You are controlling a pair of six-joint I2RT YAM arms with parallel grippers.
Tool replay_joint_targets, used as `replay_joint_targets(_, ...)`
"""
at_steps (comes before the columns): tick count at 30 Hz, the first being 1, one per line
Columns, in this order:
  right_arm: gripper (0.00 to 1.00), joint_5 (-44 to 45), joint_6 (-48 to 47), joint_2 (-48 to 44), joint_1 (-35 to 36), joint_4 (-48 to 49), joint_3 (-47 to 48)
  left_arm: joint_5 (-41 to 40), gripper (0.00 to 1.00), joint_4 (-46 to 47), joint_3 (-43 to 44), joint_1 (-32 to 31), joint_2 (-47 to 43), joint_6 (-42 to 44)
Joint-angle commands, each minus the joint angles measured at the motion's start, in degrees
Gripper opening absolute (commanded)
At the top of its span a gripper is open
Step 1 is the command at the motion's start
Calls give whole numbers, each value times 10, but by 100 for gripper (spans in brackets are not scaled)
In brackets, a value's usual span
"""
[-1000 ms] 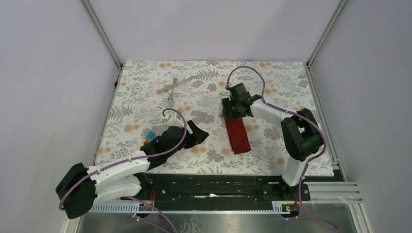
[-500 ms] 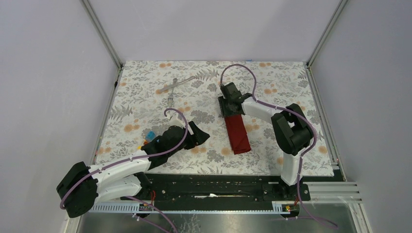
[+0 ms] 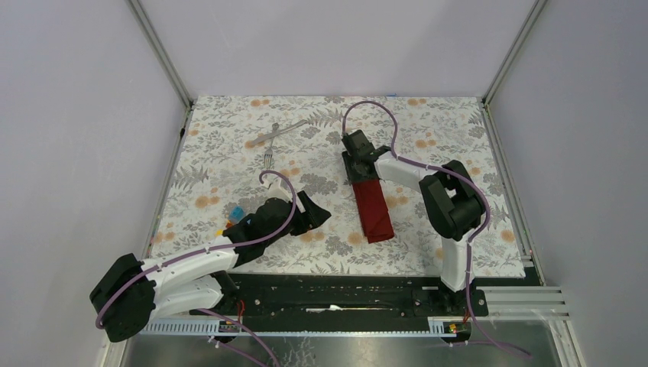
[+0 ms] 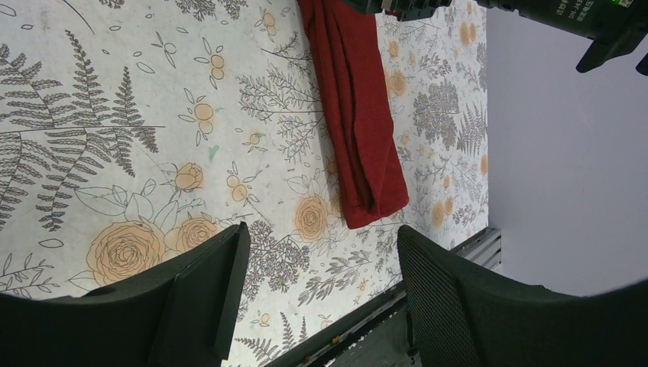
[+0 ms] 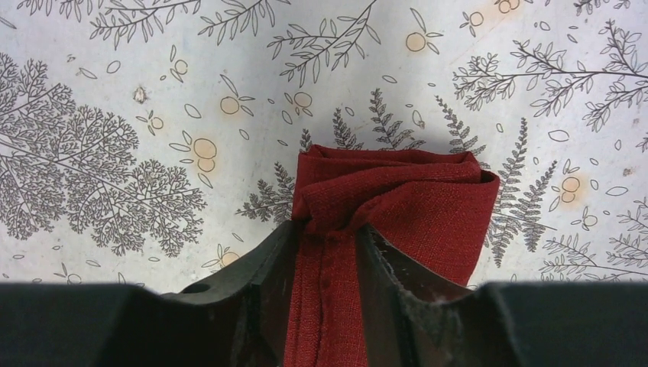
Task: Fold the napkin into a case and place the utensils inside
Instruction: Pick up the top corner of the smaller rectangle folded napkin from the center of the board, then grasp the top corner of the smaller rectangle folded napkin from the folded napkin.
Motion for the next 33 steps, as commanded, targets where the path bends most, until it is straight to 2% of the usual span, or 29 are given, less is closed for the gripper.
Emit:
replay_joint_targets(1,38,33,-6,4,7,7,26,7,76,26,-5,4,0,6)
replay_joint_targets(6,20,33,-10,-2,9,6,22,5,76,24,0,6,1,9)
replay_joint_targets(10,11,20,-13,-28,9,6,10,4,76,24,7,9,11,13)
replay_joint_targets(13,0,4,-23,-43,9,-13,10,8,76,30,21,12,28,21)
replay_joint_targets(18,0,-42,-63,-72,6,-51,-5,37,76,54,71,26,107,49)
replay_joint_targets(23,0,-137,-81,-99,-20,-50,-42,59,77,99,123,41,197,59)
replay_joint_targets(26,0,-172,-84,-100,-36,-67,-50,67,72,108,163,51,253,63)
replay_joint_targets(30,0,-189,-67,-109,-53,-64,-71,84,58,96,239,57,334,110)
replay_joint_targets(33,0,-197,-52,-123,-69,-54,-87,85,55,94,282,57,383,146)
